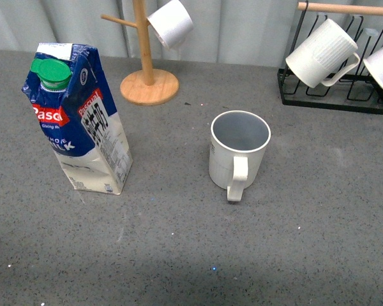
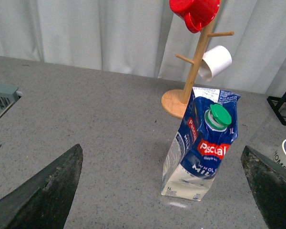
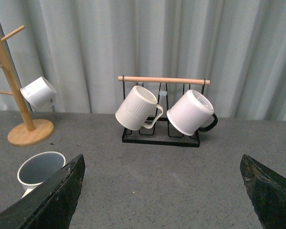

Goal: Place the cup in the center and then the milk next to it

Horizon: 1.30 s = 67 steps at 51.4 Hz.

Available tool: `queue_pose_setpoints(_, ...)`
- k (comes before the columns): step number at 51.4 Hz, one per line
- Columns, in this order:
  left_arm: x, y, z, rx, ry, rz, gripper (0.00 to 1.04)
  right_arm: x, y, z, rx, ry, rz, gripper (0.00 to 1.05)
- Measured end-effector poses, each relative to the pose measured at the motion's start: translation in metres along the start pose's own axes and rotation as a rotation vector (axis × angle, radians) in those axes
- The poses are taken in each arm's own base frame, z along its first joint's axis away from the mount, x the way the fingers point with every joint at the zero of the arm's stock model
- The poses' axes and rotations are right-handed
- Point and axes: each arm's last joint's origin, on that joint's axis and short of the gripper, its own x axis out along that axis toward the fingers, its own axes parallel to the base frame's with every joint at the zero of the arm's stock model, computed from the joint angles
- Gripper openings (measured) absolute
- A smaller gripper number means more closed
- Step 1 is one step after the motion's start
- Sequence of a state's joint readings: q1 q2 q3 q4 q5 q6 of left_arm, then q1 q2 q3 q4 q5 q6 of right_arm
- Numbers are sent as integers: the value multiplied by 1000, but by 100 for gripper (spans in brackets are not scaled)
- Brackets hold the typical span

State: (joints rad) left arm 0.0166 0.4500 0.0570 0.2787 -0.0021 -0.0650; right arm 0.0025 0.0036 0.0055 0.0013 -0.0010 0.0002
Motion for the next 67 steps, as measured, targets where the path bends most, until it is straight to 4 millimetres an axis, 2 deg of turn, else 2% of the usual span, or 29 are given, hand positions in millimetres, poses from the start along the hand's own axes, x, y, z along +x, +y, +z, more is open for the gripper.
queue_pose_setpoints(9, 37, -10, 5, 12, 40, -34, 98, 0, 0, 0, 0, 0, 0, 95)
queue_pose_setpoints(19, 69, -24, -5, 38, 124, -71, 98, 0, 0, 0, 0, 0, 0, 95)
queue_pose_setpoints(34, 82, -39, -23, 96, 210, -128, 98, 0, 0, 0, 0, 0, 0, 95)
queue_pose_setpoints(67, 104, -55, -34, 125, 241, -166, 98, 0, 0, 0, 0, 0, 0, 95)
